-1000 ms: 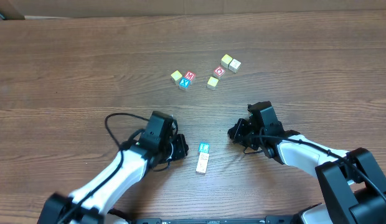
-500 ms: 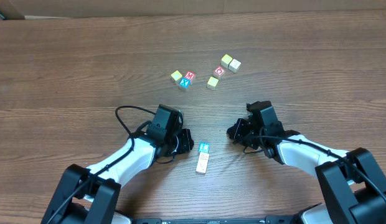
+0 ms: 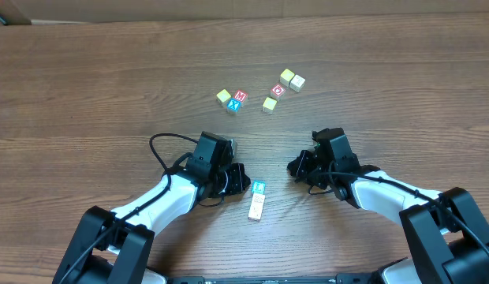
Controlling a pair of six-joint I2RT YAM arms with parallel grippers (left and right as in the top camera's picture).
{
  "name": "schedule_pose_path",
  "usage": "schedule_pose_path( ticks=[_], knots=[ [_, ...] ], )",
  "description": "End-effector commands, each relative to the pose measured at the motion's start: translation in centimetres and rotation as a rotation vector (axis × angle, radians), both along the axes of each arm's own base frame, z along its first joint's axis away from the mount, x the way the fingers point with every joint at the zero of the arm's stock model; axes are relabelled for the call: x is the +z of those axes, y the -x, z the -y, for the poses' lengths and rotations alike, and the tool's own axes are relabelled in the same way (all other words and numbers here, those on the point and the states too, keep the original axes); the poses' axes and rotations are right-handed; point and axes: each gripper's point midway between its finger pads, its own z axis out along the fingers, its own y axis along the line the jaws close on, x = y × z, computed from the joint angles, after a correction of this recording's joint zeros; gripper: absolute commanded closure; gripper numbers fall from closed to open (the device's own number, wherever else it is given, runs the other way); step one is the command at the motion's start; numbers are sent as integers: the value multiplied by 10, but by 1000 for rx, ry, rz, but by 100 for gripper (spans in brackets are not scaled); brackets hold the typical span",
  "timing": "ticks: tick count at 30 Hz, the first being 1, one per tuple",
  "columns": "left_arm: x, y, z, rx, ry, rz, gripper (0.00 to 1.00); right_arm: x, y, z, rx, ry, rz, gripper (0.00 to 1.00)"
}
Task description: Flip 5 blocks
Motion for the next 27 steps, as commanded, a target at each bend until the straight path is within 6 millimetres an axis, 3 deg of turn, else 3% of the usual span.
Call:
schedule_pose_path(
  ticks=[1, 27],
  knots=[
    [5, -4, 6, -29, 29, 12, 96, 0, -1, 1, 5, -4, 6, 96],
    [8, 2, 15, -70, 47, 17, 96, 0, 0, 0, 9, -9, 3, 96]
  ],
)
